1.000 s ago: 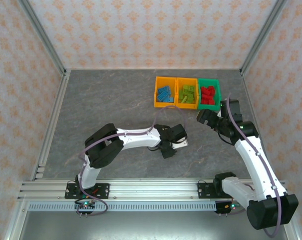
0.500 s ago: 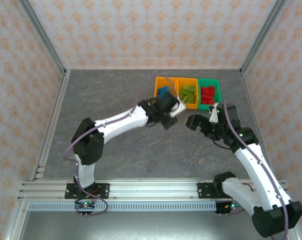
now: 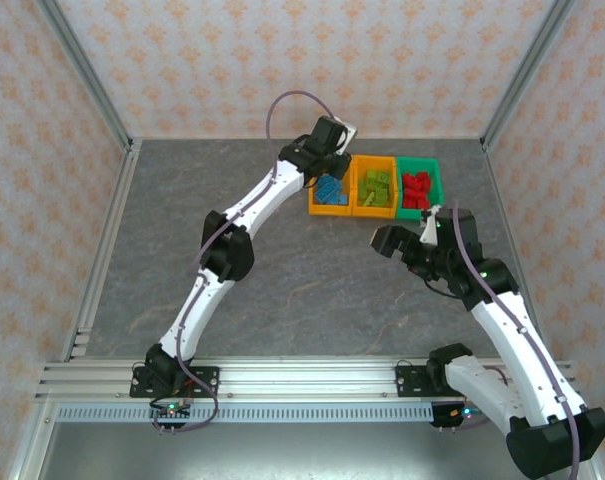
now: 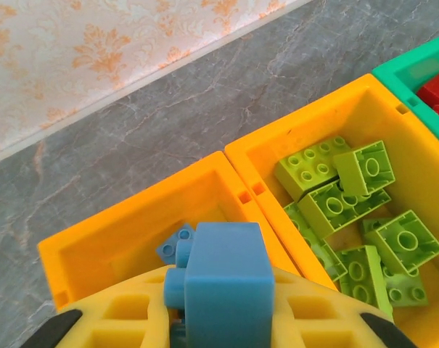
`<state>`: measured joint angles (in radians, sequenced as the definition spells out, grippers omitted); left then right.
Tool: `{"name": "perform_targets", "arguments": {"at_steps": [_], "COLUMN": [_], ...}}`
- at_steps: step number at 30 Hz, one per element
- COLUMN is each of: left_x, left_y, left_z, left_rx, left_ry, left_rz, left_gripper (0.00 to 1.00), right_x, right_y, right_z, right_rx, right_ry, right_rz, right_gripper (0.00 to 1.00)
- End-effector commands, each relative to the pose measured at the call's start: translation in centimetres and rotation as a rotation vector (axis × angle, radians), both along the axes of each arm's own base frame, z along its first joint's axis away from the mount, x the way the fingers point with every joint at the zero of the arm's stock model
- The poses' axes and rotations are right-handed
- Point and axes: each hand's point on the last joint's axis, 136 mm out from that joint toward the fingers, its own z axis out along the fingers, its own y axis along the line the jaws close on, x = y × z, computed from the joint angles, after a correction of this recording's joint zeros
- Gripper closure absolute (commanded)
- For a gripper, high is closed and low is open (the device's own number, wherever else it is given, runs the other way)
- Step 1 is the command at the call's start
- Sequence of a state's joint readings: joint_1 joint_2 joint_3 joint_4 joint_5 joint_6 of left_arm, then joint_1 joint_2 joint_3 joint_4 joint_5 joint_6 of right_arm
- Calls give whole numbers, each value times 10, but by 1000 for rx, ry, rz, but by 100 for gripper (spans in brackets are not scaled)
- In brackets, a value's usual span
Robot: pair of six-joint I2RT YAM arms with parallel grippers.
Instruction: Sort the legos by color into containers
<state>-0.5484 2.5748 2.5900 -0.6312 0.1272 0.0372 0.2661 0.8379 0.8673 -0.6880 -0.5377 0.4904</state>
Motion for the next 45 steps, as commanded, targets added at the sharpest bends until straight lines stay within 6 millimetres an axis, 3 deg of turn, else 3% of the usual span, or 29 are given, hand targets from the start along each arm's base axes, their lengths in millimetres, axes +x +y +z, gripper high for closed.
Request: {"name": "perform_targets", "arguments": {"at_steps": [1, 6, 11, 14, 17, 22, 26, 29, 32, 35, 39, 42, 45], "left_x": [-6, -22, -70, -114, -158, -212, -239, -252, -264, -272, -274, -260, -232], "left_y": [-9, -10, -3, 27, 72, 162, 232, 276, 309, 334, 361, 371, 375], "left_z": [40, 69, 125, 163, 165, 135, 101, 74, 52, 31, -3, -19, -35], "left_rx": [-84, -143, -235, -318, -321, -145, -17, 51, 90, 117, 98, 16, 0], "left_ry": [-28, -10, -122, -214, -289, -363, -398, -424, -443, -468, -443, -415, -375], "left_rz": [-25, -39, -82, -56, 10, 198, 389, 520, 621, 681, 737, 738, 716], "left_gripper": [62, 58, 58, 58, 56, 36, 17, 3, 0, 0, 0, 0, 0], "right_x": [3, 9, 26, 40, 51, 76, 105, 121, 140, 146, 151, 150, 150], "right_y": [-5, -19, -63, -89, -123, -160, -177, -185, -175, -174, -170, -171, -170], "right_z": [-4, -14, -37, -40, -39, -43, -70, -94, -98, -118, -123, -124, -124], "right_rx": [-17, -67, -250, -370, -529, -803, -835, -836, -806, -772, -762, -766, -766], "right_ry": [-7, 3, -13, -86, -167, -321, -313, -344, -402, -451, -455, -436, -439], "right_rz": [-35, -118, -330, -434, -568, -665, -661, -664, -580, -566, -533, -532, -530], "right_gripper": [0, 1, 1, 1, 1, 1, 1, 1, 1, 1, 1, 1, 1]}}
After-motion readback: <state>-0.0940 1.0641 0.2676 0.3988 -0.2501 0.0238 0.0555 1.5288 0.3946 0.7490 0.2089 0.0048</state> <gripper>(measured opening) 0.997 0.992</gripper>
